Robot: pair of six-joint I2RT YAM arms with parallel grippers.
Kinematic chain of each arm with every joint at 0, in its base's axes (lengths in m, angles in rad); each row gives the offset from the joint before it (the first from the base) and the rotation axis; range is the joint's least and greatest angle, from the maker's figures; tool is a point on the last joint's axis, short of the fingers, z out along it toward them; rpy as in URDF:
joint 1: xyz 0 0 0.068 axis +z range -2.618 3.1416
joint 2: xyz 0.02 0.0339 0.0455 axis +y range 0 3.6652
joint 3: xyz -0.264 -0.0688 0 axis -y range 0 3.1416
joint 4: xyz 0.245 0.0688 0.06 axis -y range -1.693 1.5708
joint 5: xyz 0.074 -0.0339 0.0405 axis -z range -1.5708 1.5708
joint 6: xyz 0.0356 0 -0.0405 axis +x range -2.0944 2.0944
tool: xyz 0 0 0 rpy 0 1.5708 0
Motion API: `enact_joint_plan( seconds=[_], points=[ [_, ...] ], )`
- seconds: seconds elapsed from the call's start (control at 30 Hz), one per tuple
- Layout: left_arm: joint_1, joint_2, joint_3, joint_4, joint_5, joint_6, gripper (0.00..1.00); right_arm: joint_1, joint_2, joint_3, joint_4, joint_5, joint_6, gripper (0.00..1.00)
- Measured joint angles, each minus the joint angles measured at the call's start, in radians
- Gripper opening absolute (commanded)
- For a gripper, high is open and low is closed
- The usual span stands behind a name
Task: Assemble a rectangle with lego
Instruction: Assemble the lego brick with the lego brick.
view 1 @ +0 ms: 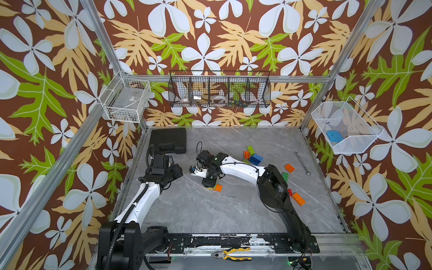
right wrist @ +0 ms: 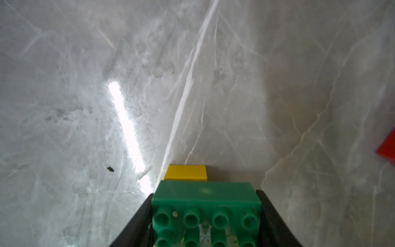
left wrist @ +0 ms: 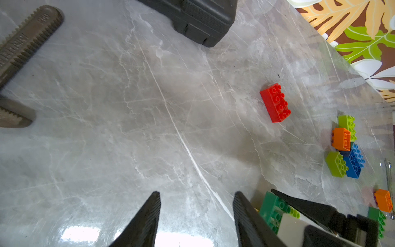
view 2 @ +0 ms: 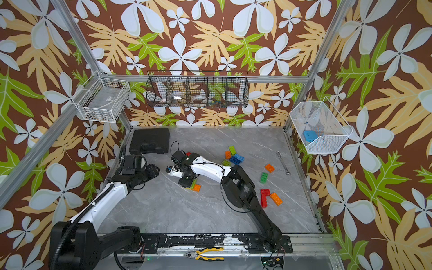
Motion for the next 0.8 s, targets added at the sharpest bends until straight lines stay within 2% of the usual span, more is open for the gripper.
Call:
enact_joint_plan(
  seconds=[0.23, 0.8],
  points=[
    [0.0, 0.0, 0.008, 0.0, 0.0, 0.0, 0.57, -0.01, -0.007, -0.029, 0.023, -0.034, -0.002, 0.18],
    [0.0, -0.001, 0.011, -0.001, -0.003, 0.003, 0.57, -0.008, 0.018, -0.033, 0.031, 0.002, -0.006, 0.13]
  ],
)
